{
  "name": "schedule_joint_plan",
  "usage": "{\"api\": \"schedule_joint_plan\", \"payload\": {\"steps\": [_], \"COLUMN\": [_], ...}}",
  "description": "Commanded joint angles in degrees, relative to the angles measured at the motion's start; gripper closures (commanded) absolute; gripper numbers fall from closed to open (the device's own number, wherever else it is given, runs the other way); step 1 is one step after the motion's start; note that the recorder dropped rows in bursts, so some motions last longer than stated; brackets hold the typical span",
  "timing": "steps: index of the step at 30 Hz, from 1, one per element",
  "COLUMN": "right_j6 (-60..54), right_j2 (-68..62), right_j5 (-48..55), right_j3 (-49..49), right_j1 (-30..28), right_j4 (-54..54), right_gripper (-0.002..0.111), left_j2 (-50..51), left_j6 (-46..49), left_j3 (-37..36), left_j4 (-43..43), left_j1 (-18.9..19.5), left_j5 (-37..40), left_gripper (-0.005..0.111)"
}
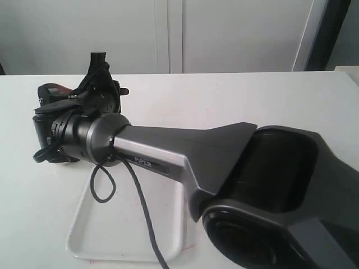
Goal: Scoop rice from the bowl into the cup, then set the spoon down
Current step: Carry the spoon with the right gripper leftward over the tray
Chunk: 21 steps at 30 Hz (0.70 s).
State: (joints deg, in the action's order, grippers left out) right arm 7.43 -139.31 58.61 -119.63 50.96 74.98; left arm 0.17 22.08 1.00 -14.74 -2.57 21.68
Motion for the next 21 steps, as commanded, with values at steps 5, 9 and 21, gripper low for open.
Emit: {"api": "schedule_joint_plan", "payload": {"steps": [5,9,21], "right_j6": [0.7,3.8,18.3], "right_j2": [0.4,0.4,7.1], "right_j5": [0.9,1.1,3.2], "right_j3": [-0.2,-0.2,-0.2], "right_j1": [1.0,1.1,1.3], "right_j4": [-0.3,-2.1,-23.8], "right_gripper": [0.108,0.108,0.108], "left_j2": [-0.2,-0.2,-0.2], "left_j6": [0.2,0.2,0.2], "left_j3": [-0.3,-0.3,-0.3], "left_j4": [-0.6,-0.6,-0.6], "left_j1": [0.1,0.1,0.1], "left_j5": [0.2,0.2,0.2], "left_gripper": [0.092,0.092,0.092]}}
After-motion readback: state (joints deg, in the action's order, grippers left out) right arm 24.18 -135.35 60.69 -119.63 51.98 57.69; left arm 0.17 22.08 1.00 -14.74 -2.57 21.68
